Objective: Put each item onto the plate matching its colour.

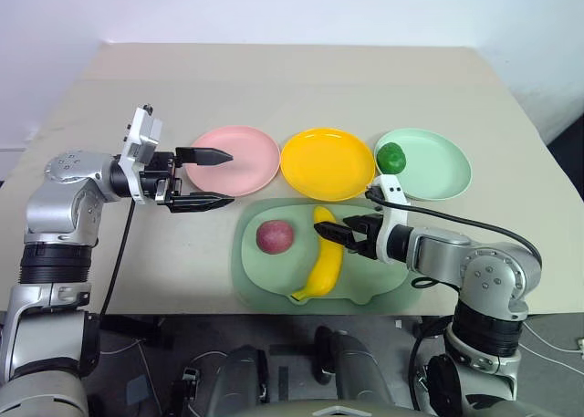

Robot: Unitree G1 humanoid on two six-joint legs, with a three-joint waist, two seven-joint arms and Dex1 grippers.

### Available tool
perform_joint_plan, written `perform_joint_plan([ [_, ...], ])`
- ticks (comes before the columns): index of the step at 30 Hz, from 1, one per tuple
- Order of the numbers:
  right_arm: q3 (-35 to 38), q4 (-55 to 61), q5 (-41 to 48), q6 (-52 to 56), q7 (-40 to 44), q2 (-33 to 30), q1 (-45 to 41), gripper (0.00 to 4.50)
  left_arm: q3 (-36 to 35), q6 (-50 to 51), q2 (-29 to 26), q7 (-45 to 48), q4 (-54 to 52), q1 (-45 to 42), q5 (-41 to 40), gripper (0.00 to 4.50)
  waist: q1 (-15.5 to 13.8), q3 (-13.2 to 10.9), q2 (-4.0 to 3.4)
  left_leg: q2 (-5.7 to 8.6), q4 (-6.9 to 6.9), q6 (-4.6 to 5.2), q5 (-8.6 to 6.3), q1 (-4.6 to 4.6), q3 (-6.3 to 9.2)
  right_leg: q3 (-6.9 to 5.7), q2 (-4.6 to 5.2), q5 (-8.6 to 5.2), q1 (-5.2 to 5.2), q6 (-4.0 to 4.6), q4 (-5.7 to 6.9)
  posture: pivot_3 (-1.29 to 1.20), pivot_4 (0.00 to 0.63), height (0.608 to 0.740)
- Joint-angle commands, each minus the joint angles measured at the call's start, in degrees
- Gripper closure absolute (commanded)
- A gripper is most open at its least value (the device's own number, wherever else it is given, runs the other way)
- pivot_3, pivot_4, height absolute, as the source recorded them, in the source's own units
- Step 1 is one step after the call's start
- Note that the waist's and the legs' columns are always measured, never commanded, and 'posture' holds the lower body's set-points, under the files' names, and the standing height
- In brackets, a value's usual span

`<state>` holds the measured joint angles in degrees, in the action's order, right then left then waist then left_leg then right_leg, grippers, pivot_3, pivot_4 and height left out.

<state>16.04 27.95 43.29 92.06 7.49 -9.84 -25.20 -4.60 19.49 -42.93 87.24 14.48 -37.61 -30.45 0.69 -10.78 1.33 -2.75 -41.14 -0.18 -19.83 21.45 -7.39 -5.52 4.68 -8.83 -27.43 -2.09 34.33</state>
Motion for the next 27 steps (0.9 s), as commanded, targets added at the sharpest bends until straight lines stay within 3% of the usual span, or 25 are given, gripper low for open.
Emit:
perform_joint_plan([
  [1,0.13,1.99,1.26,0.44,-1.44,1.39,-0.79,0.01,-0.76,-0.06,-0.98,0.13,-1.98,0.11,-0.42,0.0,0.03,0.0,0.0,0.0,0.0,0.0,0.0,0.0,0.0,0.0,0.0,0.0,0.0,0.0,0.0,0.0,0.15,0.704],
  [9,-7.58,2.78,0.25,0.44,-0.93,-2.37,1.23,0.01,-0.89,0.05,-1.15,-0.24,-2.64,0.3,-0.49,0.0,0.11,0.02,0.03,0.0,0.02,0.01,-0.01,-0.02,0.01,0.0,0.0,0.0,0.01,0.0,-0.01,0.0,0.15,0.704],
  [12,-14.7,2.6,-3.2,-1.2,-0.38,-8.38,2.06,0.01,-0.97,0.03,-1.38,-0.28,-2.41,0.0,-0.38,0.0,0.1,0.03,0.04,0.0,0.02,0.01,-0.01,-0.03,0.01,0.0,0.0,-0.01,0.01,0.0,-0.04,0.0,0.15,0.704],
  [14,-15.5,1.84,-3.97,-2.55,0.28,-9.32,2.38,0.01,-0.99,0.16,-1.45,-0.43,-2.62,0.06,-0.42,0.0,0.08,0.1,0.15,0.0,0.03,0.04,-0.02,-0.05,0.03,0.0,0.0,-0.01,0.03,0.0,-0.08,0.0,0.15,0.704],
  [22,-17.49,1.39,-5.44,-5.46,2.08,-10.55,2.68,2.38,-1.38,0.3,-1.93,-0.95,-3.16,0.43,-0.69,0.0,-0.18,0.15,0.21,0.01,0.01,0.06,-0.03,-0.05,0.04,0.0,0.03,-0.01,0.06,0.0,-0.11,0.0,0.15,0.704],
  [24,-18.75,1.71,-5.38,-6.05,3.26,-11.92,2.39,2.65,-1.33,0.35,-1.87,-0.93,-3.08,0.4,-0.75,0.0,-0.18,0.16,0.24,0.01,0.0,0.07,-0.04,-0.05,0.04,-0.01,0.03,-0.01,0.08,0.0,-0.11,0.0,0.15,0.704],
  [27,-18.14,1.09,-5.6,-6.17,3.99,-12.29,1.18,2.65,-1.19,0.13,-1.7,-1.01,-2.73,0.23,-0.62,0.0,-0.15,0.16,0.24,0.01,0.0,0.1,-0.05,-0.05,0.06,-0.01,0.03,-0.01,0.09,0.0,-0.12,0.0,0.15,0.704],
])
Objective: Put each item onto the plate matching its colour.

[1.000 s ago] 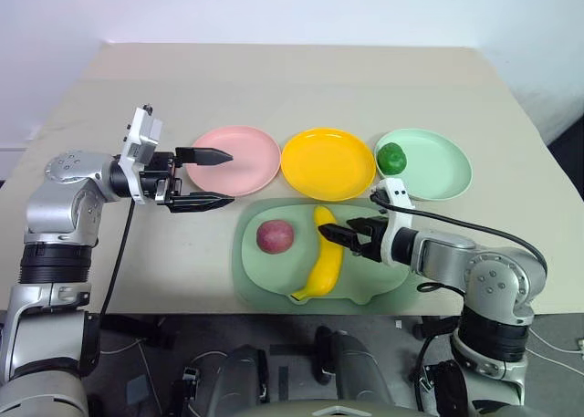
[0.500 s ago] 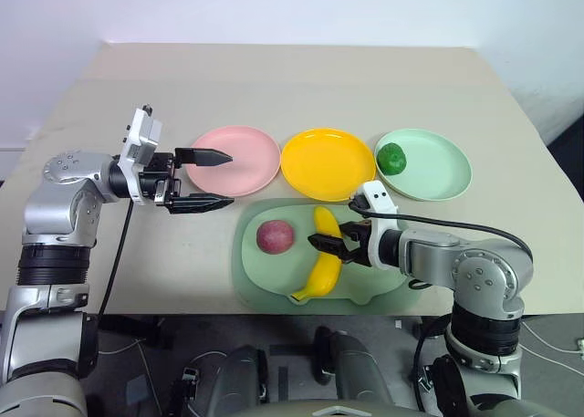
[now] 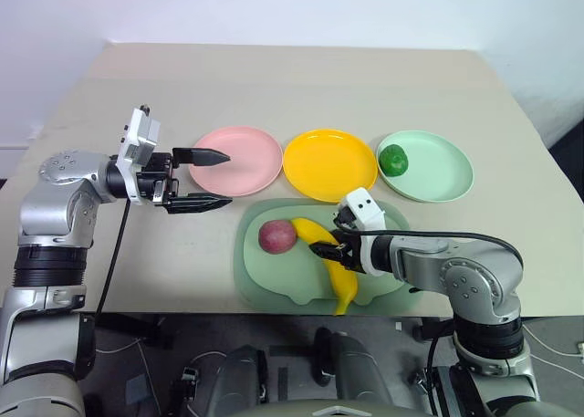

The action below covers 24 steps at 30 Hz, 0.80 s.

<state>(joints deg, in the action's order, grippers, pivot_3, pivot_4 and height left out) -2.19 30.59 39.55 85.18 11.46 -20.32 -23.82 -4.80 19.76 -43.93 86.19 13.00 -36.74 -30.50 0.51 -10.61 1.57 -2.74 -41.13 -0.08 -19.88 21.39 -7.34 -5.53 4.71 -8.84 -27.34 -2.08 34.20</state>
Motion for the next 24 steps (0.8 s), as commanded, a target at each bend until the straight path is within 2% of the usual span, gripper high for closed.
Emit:
perform_joint_plan([
  [1,0.85,-2.16,-2.2,0.6,-0.08,-1.76,-0.73,2.65,-0.97,-0.22,-0.67,-0.02,-1.08,-0.78,-0.48,0.0,0.04,0.0,0.0,0.0,0.0,0.0,0.0,0.0,0.0,0.0,0.0,0.0,0.0,0.0,0.0,0.0,0.15,0.704],
  [5,3.62,-5.26,-3.26,-1.29,0.33,-2.66,-4.1,2.65,-0.98,-0.32,-0.59,-0.04,-0.7,-1.11,-0.48,0.0,0.05,0.0,0.0,0.0,0.0,0.02,-0.01,0.0,-0.01,0.0,0.0,0.0,0.0,0.0,0.0,0.0,0.15,0.704],
  [9,6.13,-13.22,-9.78,-10.01,-2.63,-3.86,-10.8,2.65,-0.95,-0.4,-0.58,0.02,-0.46,-1.17,-0.42,0.0,0.24,-0.02,-0.04,0.0,0.0,0.0,0.0,0.03,-0.03,0.0,0.0,0.0,-0.06,0.0,0.0,0.0,0.15,0.704],
  [12,9.38,-14.42,-8.35,-13.17,-1.38,-1.03,-13.7,2.65,-0.99,-0.45,-0.61,0.01,-0.49,-0.9,-0.41,0.0,0.26,-0.03,-0.05,0.0,0.05,-0.06,0.04,0.08,-0.05,0.01,-0.03,0.0,-0.14,0.0,0.02,0.0,0.15,0.704],
  [18,17.21,-14.45,-2.2,-8.98,-0.84,6.25,-18.46,2.65,-1.52,-0.35,-1.07,-0.23,-0.96,-0.15,-0.56,0.0,0.45,-0.04,-0.07,-0.05,0.13,-0.08,0.05,0.1,-0.08,0.0,-0.09,0.01,-0.18,0.0,0.07,0.0,0.15,0.704],
  [20,18.05,-14.47,-1.32,-7.45,-0.93,7.1,-18.93,2.65,-1.73,-0.19,-1.12,-0.49,-1.12,0.03,-0.66,0.0,0.32,-0.05,-0.08,-0.05,0.11,-0.08,0.04,0.11,-0.08,0.0,-0.06,0.01,-0.17,0.0,0.06,0.0,0.15,0.704],
  [21,15.04,-14.63,-4.12,-9.53,-1.25,5.25,-18.51,2.65,-1.84,-0.15,-1.16,-0.57,-1.21,0.14,-0.7,0.0,0.26,-0.05,-0.08,-0.04,0.11,-0.08,0.04,0.11,-0.08,0.0,-0.05,0.01,-0.16,0.0,0.06,0.0,0.15,0.704],
  [24,12.99,-16.7,-7.79,-14.29,-2.36,4.44,-18.36,2.65,-1.94,0.05,-1.22,-0.48,-1.45,0.45,-0.89,0.0,0.25,-0.05,-0.08,-0.02,0.11,-0.07,0.04,0.11,-0.07,0.0,-0.02,0.01,-0.15,0.0,0.05,0.0,0.15,0.704],
])
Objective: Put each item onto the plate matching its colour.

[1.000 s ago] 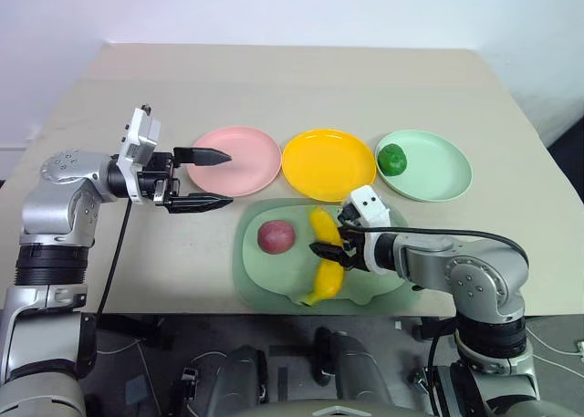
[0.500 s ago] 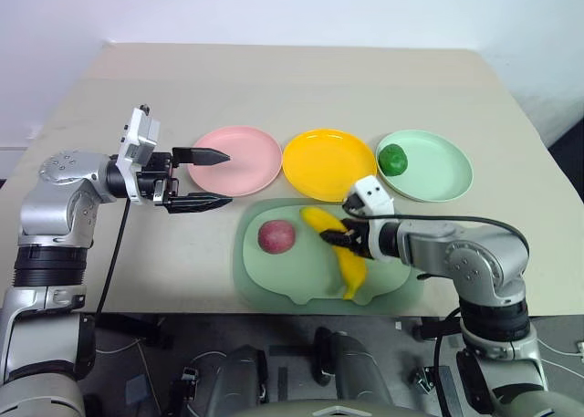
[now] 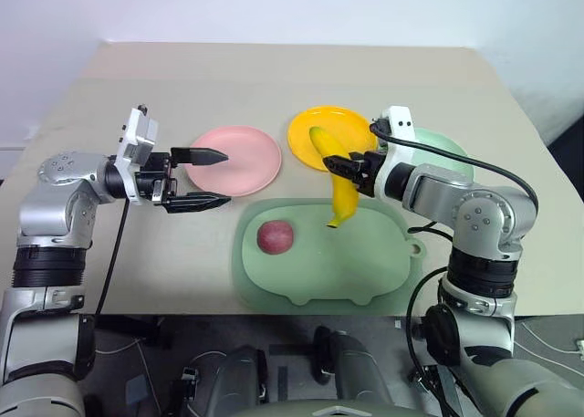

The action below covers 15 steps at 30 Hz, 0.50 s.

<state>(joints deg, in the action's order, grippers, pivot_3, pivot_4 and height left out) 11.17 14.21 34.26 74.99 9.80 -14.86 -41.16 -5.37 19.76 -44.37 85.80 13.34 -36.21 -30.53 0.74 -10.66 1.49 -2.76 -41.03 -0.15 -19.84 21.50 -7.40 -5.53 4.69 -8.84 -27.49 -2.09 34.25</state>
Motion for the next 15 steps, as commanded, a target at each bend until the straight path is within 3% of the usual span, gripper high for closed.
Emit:
perform_joint_plan([
  [1,0.35,-1.49,-3.12,-4.75,-1.67,-0.41,-1.49,2.65,-1.34,0.05,-0.74,-0.08,-1.86,-0.04,-0.92,0.0,0.04,0.0,0.0,0.01,0.0,0.0,0.0,0.0,0.0,0.0,0.0,0.0,0.0,0.0,0.0,0.0,0.15,0.704],
  [6,2.26,-4.6,-3.39,-6.51,-2.72,1.01,-3.69,2.65,-1.2,-0.03,-0.64,-0.1,-1.56,-0.28,-0.86,0.0,0.3,-0.02,-0.03,0.0,0.01,-0.01,0.01,0.0,-0.01,0.0,-0.02,0.0,-0.03,0.0,0.01,0.0,0.15,0.704],
  [15,2.58,-20.07,-8.85,-19.89,-4.72,2.12,-9.34,2.65,-0.91,-0.03,-0.06,-0.67,-1.77,-0.44,-0.87,0.0,0.34,-0.02,-0.04,-0.01,0.02,-0.02,0.01,0.01,-0.04,0.0,-0.02,0.0,-0.03,0.0,0.01,0.0,0.15,0.704],
])
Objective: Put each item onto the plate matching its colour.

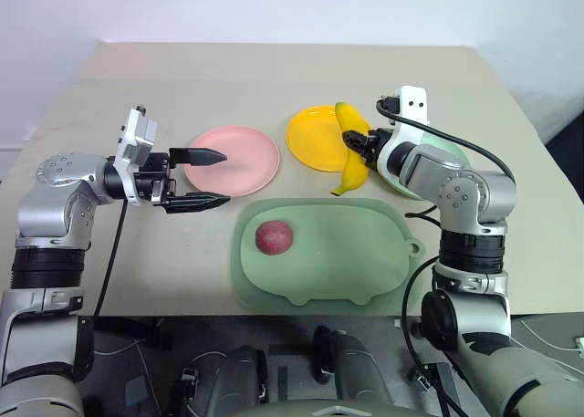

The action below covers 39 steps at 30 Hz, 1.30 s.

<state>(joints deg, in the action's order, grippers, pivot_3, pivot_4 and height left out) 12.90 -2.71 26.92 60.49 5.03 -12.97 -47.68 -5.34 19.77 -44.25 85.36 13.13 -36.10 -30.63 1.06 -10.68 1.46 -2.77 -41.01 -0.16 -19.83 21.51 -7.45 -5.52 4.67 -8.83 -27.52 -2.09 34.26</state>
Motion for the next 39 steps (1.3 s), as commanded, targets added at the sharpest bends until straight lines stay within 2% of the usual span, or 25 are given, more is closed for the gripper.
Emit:
perform_joint_plan([
  [1,0.98,-5.87,-1.9,-7.71,0.45,0.58,-3.48,2.65,-0.87,-0.05,-0.16,-0.38,-1.69,-0.5,-0.69,0.0,0.02,-0.01,-0.01,0.0,0.0,0.0,0.0,0.0,0.0,0.0,0.0,0.0,0.0,0.0,0.0,0.0,0.15,0.704],
  [8,3.74,-25.65,-2.61,-23.3,2.69,2.98,-9.96,2.65,-0.9,0.49,-0.24,-1.0,-2.75,0.22,-0.99,0.0,0.21,-0.05,-0.08,-0.01,0.04,-0.01,0.0,-0.01,-0.01,0.0,-0.01,0.0,-0.02,0.0,0.01,0.0,0.15,0.704],
  [10,1.81,-29.98,-4.96,-27.37,4.51,2.15,-11.26,2.65,-0.98,0.63,-0.3,-1.12,-2.87,0.34,-1.04,0.0,0.28,-0.07,-0.11,0.0,0.04,-0.01,0.0,0.0,-0.03,0.0,0.0,0.0,-0.02,0.0,0.0,0.0,0.15,0.704],
  [17,5.08,-39.47,-2.21,-30.17,8.13,1.87,-14.13,2.65,-1.57,1.38,-0.8,-1.6,-4.04,1.24,-1.21,0.0,0.24,-0.08,-0.13,-0.02,0.03,-0.01,0.01,-0.01,-0.02,0.01,0.0,0.0,-0.01,0.0,0.01,0.0,0.15,0.704],
  [18,5.35,-39.98,-2.35,-31.13,8.14,1.8,-14.36,1.95,-1.67,1.52,-0.86,-1.68,-4.31,1.41,-1.33,0.0,0.22,-0.09,-0.14,-0.02,0.03,-0.01,0.01,-0.01,-0.03,0.01,0.0,0.0,-0.01,0.0,0.01,0.0,0.15,0.704],
  [23,4.77,-42.55,-4.52,-33.06,7.17,1.01,-14.9,0.36,-1.85,1.8,-1.09,-1.92,-4.86,1.87,-1.52,0.0,0.24,-0.12,-0.19,-0.03,0.03,-0.02,0.01,-0.01,-0.03,0.01,0.0,0.0,-0.01,0.0,0.02,0.0,0.15,0.704],
  [24,4.98,-42.34,-4.14,-32.71,7.3,1.13,-14.84,0.05,-1.83,1.8,-1.06,-1.92,-4.94,1.88,-1.54,0.0,0.25,-0.12,-0.2,-0.03,0.03,-0.02,0.01,-0.01,-0.03,0.01,0.0,0.0,-0.01,0.0,0.02,0.0,0.15,0.704],
  [28,4.61,-39.77,-3.59,-32.13,8.56,1.17,-14.19,0.05,-1.81,1.89,-0.88,-1.95,-4.81,1.53,-1.53,0.0,0.29,-0.13,-0.21,-0.04,0.03,-0.02,0.01,-0.02,-0.03,0.01,0.0,0.0,-0.01,0.0,0.02,0.0,0.15,0.704],
  [31,9.14,-30.26,6.78,-28.98,15.57,3.39,-12.9,0.05,-1.47,1.72,-0.55,-1.79,-4.53,1.24,-1.4,0.0,0.23,-0.18,-0.3,-0.04,0.03,-0.02,0.01,0.0,-0.03,0.01,0.0,0.0,-0.03,0.0,0.02,0.0,0.15,0.704],
  [36,1.95,-12.19,11.62,-17.62,25.69,0.69,-3.47,0.05,-1.16,1.69,-0.27,-1.56,-4.37,1.04,-1.57,0.0,-0.1,-0.19,-0.32,-0.05,0.03,-0.02,0.01,-0.02,0.0,0.0,-0.01,0.01,0.01,-0.01,0.04,0.0,0.15,0.704],
  [39,-3.08,-0.75,13.65,-13.88,33.19,-3.83,3.8,0.05,-0.9,1.31,0.06,-1.53,-4.28,0.92,-1.55,0.0,-0.39,-0.19,-0.31,-0.03,0.01,-0.01,0.0,-0.05,0.02,-0.01,0.02,0.01,0.08,-0.01,0.01,0.0,0.15,0.704],
])
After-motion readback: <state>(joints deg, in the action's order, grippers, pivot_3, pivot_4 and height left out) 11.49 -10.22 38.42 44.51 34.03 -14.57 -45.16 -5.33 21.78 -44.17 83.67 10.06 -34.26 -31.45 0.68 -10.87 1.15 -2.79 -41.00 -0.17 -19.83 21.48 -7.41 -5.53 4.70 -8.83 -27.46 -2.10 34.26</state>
